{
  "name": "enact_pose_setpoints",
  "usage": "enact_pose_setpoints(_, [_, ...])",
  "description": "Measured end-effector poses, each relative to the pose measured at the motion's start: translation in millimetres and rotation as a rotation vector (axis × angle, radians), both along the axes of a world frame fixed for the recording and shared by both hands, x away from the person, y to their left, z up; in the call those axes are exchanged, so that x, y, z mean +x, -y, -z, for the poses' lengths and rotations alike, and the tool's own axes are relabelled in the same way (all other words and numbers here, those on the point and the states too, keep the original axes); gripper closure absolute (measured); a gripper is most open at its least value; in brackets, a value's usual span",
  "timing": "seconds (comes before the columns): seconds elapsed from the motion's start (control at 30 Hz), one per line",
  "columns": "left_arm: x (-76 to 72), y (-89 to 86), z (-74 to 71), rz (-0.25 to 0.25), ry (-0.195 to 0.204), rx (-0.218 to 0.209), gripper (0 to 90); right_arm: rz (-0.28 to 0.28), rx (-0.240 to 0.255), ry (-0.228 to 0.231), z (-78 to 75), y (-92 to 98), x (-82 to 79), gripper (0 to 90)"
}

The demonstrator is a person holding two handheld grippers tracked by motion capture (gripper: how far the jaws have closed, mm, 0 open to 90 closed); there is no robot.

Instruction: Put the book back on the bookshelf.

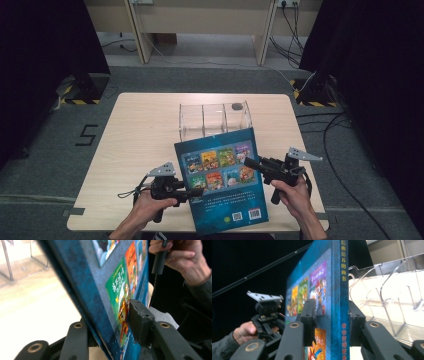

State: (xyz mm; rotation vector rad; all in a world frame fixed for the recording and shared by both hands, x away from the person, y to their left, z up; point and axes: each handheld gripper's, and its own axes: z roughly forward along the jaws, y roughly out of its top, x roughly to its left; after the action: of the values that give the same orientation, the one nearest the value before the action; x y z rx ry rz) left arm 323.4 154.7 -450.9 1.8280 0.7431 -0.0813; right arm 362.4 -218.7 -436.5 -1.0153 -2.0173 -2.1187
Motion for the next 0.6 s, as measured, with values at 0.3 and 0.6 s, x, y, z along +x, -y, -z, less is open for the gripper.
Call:
enact_pose_setpoints(0.3, [4.4,-1.8,-25.0,0.000,0.137,0.061,67.8,-0.024,-0.022,0.031,-4.5,0.3,-0.7,59.2])
enact_pose_setpoints(0.6, [7.1,3.5,-33.4,0.021,0.210,0.087,67.2,-0.077,-0.256,0.043,17.9,-7.2,-10.0,51.8])
